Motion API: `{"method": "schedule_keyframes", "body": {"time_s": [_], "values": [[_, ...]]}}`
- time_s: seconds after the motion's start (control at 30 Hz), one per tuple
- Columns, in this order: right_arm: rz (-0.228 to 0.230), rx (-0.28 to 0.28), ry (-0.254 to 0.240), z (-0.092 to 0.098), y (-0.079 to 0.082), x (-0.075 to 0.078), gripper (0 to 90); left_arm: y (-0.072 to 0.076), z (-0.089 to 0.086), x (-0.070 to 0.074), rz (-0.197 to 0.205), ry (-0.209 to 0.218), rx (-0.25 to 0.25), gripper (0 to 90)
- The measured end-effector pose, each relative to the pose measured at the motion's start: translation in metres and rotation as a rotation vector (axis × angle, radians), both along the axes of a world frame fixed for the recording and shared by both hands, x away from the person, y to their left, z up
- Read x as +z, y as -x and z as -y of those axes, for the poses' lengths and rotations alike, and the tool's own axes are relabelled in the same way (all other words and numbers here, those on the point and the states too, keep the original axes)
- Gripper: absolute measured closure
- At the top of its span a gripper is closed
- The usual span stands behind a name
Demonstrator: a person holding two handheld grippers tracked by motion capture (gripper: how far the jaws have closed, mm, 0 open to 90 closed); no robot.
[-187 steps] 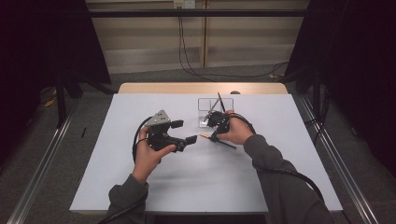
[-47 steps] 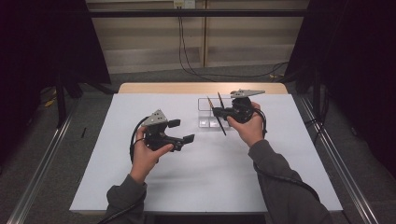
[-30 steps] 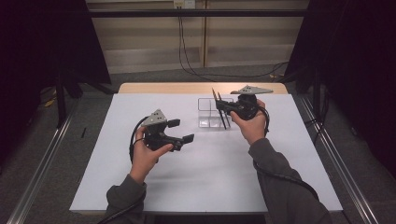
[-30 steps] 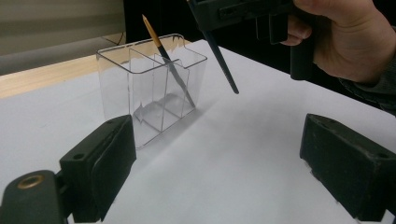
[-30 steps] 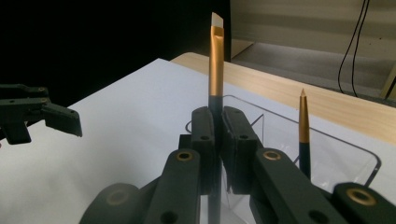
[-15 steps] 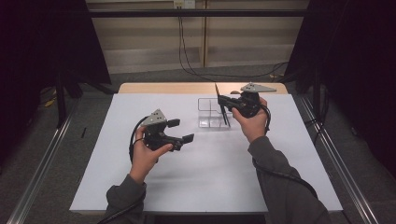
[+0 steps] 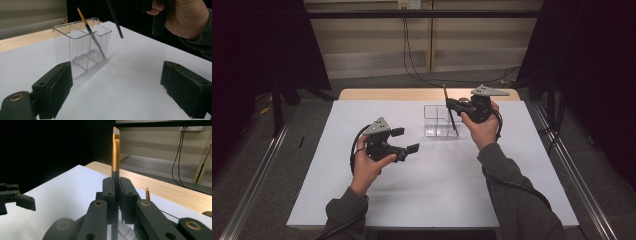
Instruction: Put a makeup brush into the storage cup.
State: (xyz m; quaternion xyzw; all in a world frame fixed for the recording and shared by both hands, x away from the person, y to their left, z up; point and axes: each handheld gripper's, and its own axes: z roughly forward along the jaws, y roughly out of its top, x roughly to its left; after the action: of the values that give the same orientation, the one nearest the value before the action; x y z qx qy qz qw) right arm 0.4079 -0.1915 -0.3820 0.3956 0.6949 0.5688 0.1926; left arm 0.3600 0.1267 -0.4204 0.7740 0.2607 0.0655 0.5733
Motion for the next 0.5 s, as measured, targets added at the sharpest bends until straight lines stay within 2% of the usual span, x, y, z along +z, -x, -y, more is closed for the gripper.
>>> {"method": "schedule_keyframes", "body": {"time_s": [0.13,0.5], "values": [[0.002,-0.003,-0.004,0.001,-0.0022,0.0002,84.5,-0.0003,-0.0001,-0.0005,-0.002,0.007,0.001,10.5],[0.006,-0.016,-0.006,0.0035,-0.0068,0.0024,84.5,-0.0006,0.0004,-0.002,-0.004,-0.006,-0.002,10.5]]}}
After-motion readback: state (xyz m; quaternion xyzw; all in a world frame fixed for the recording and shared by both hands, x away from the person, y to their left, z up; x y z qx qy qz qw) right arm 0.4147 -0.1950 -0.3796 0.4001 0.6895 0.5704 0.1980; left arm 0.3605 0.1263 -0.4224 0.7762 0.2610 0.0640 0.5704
